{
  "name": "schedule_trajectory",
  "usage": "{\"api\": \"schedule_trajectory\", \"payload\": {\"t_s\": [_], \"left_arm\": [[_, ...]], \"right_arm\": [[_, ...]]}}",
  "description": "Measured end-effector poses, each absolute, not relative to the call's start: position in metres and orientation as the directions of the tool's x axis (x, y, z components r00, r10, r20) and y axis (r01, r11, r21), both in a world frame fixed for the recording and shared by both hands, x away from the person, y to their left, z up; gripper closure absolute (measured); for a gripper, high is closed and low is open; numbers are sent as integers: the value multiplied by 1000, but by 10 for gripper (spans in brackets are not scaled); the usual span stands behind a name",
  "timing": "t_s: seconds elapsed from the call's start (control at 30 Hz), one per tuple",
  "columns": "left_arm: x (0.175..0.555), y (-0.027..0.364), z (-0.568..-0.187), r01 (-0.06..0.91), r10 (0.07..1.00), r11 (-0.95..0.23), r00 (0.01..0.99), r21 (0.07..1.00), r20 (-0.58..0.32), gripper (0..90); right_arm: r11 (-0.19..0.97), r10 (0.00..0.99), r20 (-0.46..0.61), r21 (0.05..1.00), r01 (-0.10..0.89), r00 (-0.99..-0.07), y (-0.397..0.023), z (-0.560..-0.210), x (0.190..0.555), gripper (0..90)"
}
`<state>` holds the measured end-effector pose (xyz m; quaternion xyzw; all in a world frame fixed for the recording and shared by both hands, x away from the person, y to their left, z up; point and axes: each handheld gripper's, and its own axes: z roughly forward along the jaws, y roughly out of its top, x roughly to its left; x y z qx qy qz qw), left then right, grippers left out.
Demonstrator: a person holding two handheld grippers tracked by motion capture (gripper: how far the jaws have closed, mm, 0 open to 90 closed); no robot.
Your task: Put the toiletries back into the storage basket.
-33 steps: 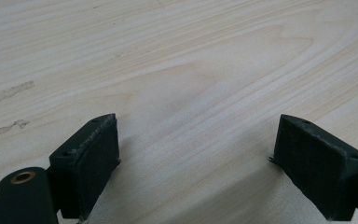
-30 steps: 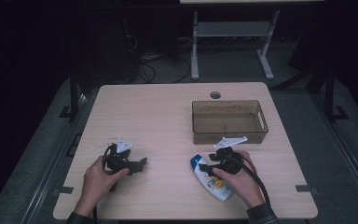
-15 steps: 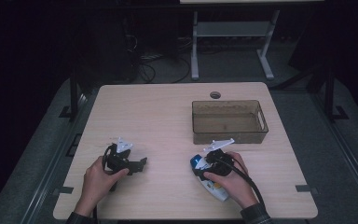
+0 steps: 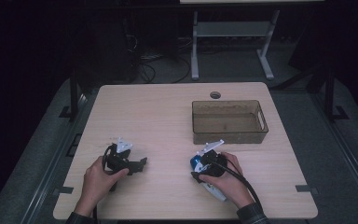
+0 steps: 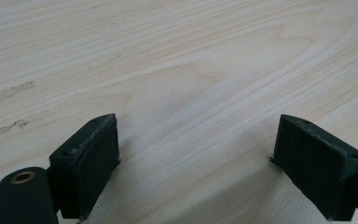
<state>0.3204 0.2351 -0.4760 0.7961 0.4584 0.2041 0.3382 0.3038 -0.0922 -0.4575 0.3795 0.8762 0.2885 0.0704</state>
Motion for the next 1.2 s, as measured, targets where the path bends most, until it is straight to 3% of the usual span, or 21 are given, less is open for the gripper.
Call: {"api": "schedule_trajectory", "payload": {"t_s": [0.23,0.6,1.2], "left_arm": [[320,235,-476,592,868,-350,495,726,15,129],[320,235,-476,591,869,-350,495,727,15,129],[320,235,-476,590,870,-347,494,729,14,129]], "right_arm": [[575,697,60,549,607,-715,-89,-458,303,265],[600,701,25,520,608,-713,-86,-455,303,335],[527,704,115,576,625,-700,-102,-445,303,344]]}}
